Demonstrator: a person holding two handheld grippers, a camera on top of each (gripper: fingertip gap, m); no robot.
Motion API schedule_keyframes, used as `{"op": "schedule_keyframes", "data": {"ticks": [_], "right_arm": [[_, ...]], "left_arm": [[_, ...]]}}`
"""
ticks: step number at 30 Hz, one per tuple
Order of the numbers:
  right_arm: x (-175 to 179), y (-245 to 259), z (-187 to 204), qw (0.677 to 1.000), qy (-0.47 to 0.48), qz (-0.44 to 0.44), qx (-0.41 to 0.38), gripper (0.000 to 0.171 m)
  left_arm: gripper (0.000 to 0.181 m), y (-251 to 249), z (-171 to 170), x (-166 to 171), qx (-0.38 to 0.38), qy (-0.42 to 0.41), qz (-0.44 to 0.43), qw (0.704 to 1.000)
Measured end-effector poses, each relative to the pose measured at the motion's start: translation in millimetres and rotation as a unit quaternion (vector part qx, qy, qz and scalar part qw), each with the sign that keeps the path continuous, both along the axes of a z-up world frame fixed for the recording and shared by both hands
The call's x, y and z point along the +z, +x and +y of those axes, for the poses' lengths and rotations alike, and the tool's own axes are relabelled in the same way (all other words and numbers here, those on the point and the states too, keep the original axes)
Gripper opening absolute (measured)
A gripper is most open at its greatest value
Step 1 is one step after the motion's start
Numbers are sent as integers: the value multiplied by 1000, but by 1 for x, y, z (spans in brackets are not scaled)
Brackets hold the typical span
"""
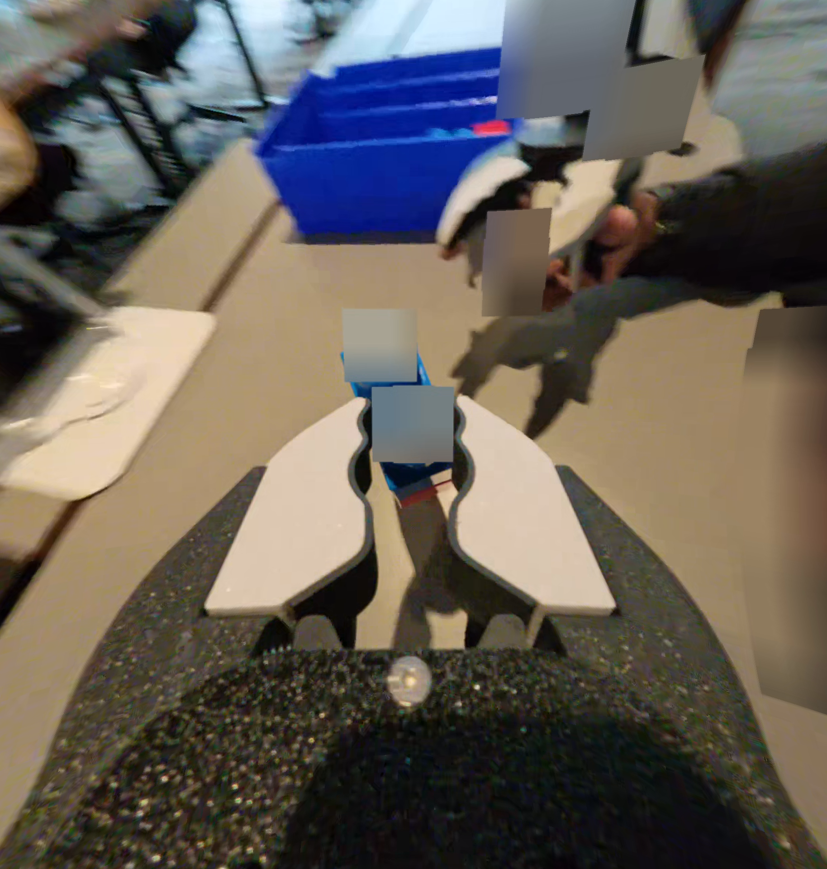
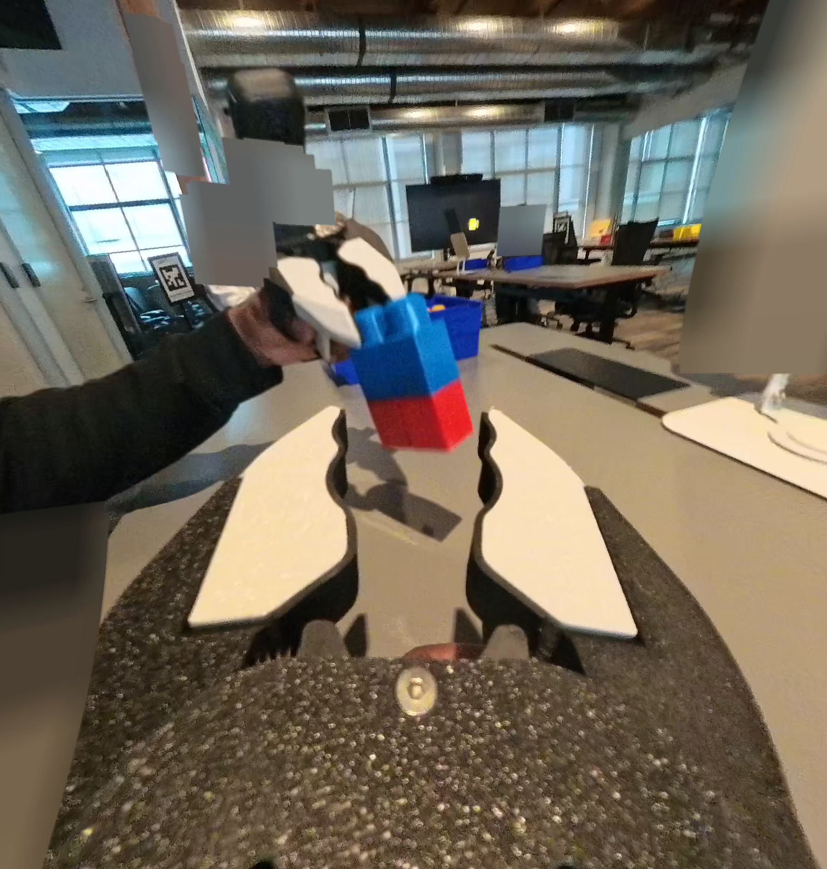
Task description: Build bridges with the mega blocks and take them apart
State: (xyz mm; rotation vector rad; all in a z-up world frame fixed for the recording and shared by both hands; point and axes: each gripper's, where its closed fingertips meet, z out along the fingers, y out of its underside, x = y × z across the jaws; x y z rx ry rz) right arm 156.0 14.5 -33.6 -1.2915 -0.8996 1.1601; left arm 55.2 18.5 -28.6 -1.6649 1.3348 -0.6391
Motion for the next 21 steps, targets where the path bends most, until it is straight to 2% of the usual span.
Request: {"op": "schedule_keyframes", "data": {"ticks": [3,7,12,15,17,20,21], "right_arm": [[-18,23,2,998,-45,-22,41,54],[-49,32,-5,986,-99,-80,104,56],[-73,17,-23,971,-103,-158,146,58],[-90,10,-30,962,-78,-223,138,42],[-93,8,-31,961,-61,-236,133,42],[-92,9,-26,965,-60,-234,107,42],[-92,9,-22,966,-64,-232,94,41]], "left_arm": [[29,58,-11,-42,-97,-56,13,994],[30,97,-29,-67,-171,-104,-14,980],[29,110,-40,-75,-198,-98,-11,975],[29,112,-45,-75,-207,-77,-15,975],[30,112,-46,-75,-203,-62,-25,977],[54,112,-39,-69,-162,-34,-60,984],[54,112,-38,-69,-151,-32,-61,986]]}}
